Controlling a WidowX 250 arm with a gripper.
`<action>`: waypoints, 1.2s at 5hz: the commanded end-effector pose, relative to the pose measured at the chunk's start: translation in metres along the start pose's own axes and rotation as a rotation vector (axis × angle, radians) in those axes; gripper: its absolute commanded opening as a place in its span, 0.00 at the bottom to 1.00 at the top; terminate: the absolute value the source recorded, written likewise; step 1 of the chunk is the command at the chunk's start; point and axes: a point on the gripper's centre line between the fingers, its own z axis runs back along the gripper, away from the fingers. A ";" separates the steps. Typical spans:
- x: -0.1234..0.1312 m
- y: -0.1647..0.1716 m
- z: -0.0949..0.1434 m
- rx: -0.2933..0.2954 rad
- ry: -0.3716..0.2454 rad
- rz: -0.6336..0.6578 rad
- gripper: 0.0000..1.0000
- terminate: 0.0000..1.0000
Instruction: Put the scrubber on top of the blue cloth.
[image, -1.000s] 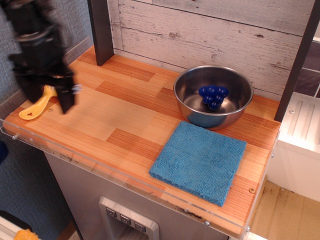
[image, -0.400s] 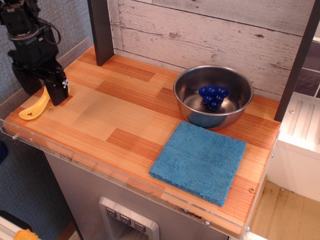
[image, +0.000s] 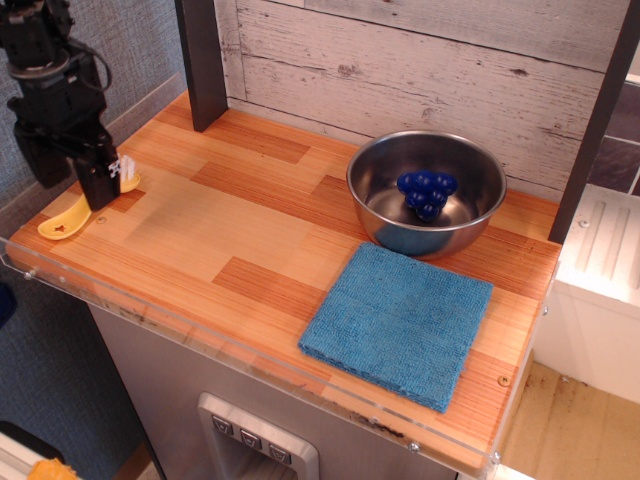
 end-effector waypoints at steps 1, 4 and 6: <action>0.002 0.011 -0.012 0.023 0.010 0.024 1.00 0.00; 0.009 0.000 -0.032 0.034 0.049 0.035 0.00 0.00; 0.009 -0.008 -0.033 0.042 0.071 0.028 0.00 0.00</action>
